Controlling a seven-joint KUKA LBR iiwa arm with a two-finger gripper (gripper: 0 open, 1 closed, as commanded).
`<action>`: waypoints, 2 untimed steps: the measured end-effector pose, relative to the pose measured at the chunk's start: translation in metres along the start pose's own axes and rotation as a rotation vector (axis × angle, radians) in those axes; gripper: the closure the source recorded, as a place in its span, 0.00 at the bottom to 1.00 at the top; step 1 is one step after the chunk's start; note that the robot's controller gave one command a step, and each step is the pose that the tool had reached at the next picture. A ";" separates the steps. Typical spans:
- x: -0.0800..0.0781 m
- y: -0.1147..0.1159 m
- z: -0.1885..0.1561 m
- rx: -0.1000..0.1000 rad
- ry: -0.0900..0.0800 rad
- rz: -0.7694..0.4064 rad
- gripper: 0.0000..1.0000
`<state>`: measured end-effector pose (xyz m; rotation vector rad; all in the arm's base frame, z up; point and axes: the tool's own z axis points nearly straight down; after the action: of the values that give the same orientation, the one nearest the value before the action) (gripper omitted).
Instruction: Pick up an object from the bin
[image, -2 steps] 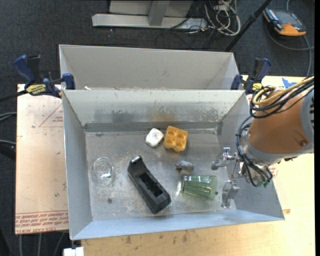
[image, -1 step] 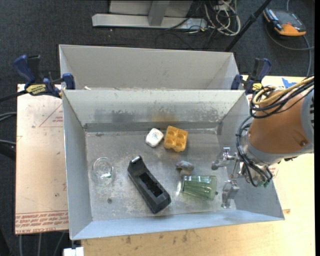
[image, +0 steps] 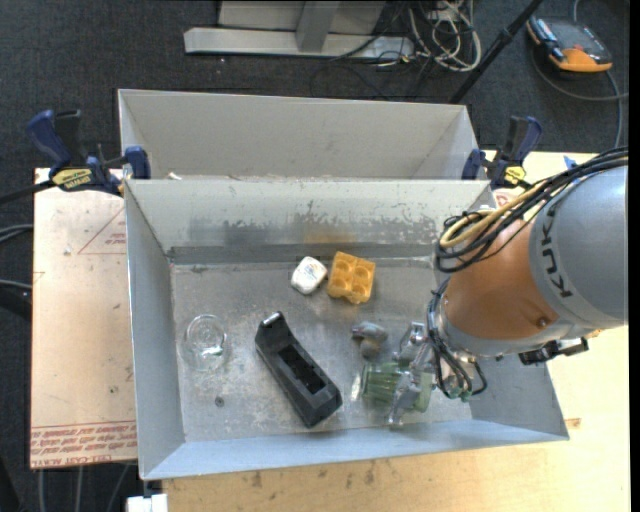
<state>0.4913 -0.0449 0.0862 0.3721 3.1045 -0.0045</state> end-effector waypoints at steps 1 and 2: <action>0.000 0.000 0.000 0.000 0.000 0.000 1.00; 0.000 -0.001 -0.002 -0.003 0.000 -0.002 1.00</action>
Offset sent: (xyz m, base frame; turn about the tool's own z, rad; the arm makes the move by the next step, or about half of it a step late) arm 0.0086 -0.0050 0.1241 -0.0055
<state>0.4908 -0.0462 0.0880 0.3692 3.1042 0.0002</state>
